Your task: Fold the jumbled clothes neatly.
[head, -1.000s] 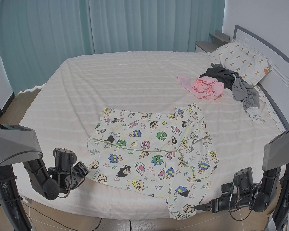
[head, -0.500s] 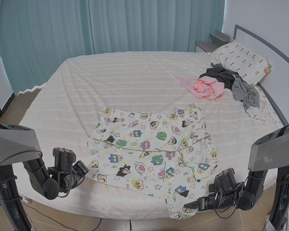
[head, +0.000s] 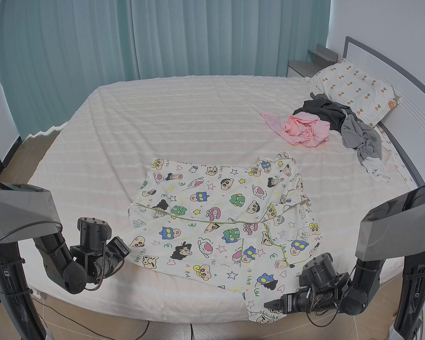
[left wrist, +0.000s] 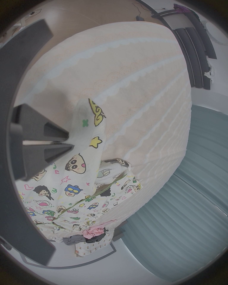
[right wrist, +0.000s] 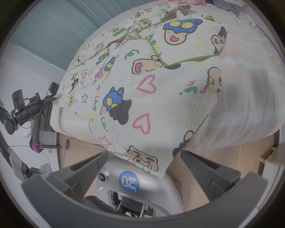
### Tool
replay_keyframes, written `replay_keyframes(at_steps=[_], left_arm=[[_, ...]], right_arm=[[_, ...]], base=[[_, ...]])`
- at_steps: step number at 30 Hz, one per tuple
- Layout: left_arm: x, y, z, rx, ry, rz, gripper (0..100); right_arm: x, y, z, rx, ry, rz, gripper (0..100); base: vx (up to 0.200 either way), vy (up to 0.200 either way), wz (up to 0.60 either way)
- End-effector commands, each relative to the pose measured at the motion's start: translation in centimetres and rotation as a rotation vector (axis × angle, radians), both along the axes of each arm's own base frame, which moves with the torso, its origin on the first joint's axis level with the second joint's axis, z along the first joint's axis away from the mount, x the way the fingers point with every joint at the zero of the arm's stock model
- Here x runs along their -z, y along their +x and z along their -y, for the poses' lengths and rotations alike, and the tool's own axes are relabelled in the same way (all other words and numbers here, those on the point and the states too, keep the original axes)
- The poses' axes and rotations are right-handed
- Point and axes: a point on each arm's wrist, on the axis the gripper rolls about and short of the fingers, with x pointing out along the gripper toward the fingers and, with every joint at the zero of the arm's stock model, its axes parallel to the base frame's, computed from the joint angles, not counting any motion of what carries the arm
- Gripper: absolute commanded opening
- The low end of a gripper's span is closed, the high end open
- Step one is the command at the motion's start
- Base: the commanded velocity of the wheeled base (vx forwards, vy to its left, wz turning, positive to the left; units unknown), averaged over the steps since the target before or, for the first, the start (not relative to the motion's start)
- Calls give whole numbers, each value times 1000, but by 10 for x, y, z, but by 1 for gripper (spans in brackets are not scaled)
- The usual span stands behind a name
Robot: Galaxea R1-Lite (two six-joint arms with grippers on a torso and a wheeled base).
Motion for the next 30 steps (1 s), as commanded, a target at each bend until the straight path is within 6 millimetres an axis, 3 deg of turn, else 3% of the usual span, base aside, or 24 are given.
replay_keyframes(at_steps=[1, 19, 20, 30], left_arm=[[0, 0, 0, 2, -1, -1, 0], [1, -1, 1, 5, -4, -4, 0], [1, -1, 1, 5, -4, -4, 0], [0, -1, 1, 8, -4, 0, 0]], right_arm=[[0, 1, -3, -7, 7, 6, 100], [0, 7, -13, 13, 37, 8, 100], [0, 7, -13, 16, 34, 6, 0], [-1, 6, -14, 40, -17, 14, 0]], base=[[0, 0, 0], [0, 0, 0], [0, 0, 0], [0, 0, 0]])
